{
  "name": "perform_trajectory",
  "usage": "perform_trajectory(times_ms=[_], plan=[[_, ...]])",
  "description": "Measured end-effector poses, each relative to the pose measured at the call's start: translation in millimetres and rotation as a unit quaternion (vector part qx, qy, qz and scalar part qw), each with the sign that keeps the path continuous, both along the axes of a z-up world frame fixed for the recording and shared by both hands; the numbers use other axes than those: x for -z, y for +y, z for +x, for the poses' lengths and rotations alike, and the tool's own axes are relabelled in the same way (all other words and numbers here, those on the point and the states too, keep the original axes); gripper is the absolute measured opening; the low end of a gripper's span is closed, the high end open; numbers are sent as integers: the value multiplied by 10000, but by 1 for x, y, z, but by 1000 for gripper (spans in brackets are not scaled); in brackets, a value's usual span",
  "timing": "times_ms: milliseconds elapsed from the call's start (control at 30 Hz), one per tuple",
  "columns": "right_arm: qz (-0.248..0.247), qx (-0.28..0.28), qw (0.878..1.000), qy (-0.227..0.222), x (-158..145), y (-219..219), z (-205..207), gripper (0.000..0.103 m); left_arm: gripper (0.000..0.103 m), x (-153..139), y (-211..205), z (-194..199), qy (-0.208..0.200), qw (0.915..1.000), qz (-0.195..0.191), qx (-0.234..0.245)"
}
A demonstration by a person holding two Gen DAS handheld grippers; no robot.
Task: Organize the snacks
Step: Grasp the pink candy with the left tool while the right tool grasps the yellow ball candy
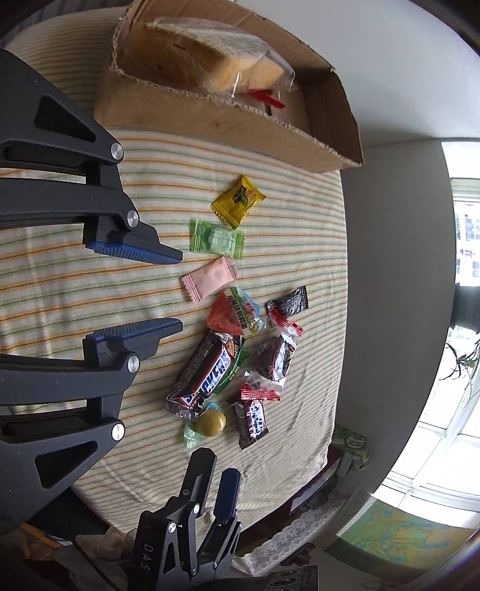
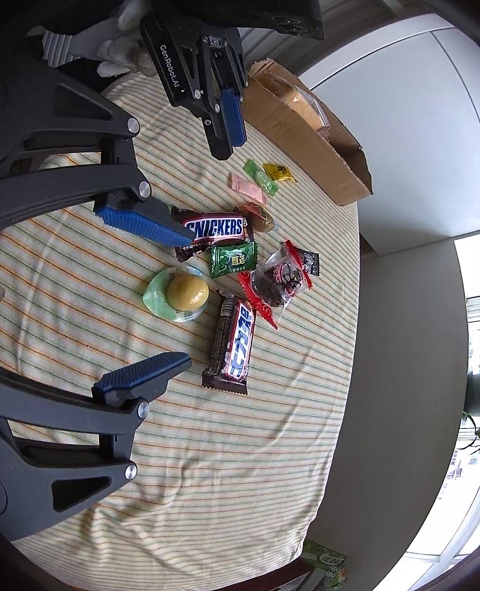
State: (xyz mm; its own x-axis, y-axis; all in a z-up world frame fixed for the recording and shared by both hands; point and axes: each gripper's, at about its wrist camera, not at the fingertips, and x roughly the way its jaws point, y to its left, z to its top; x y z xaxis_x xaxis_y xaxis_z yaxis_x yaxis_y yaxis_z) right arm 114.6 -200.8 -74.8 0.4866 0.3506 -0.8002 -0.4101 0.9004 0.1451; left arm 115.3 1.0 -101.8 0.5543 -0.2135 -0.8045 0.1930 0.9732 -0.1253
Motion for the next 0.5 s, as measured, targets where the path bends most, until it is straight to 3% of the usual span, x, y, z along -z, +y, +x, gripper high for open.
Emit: perform_trajectory(times_ms=[333, 500], plan=[[146, -101, 9996, 214, 17, 3, 13, 57, 26, 19, -6, 26, 345, 9994, -48, -39], [146, -157, 9994, 256, 23, 5, 18, 57, 26, 20, -6, 34, 302, 9993, 75, -192]])
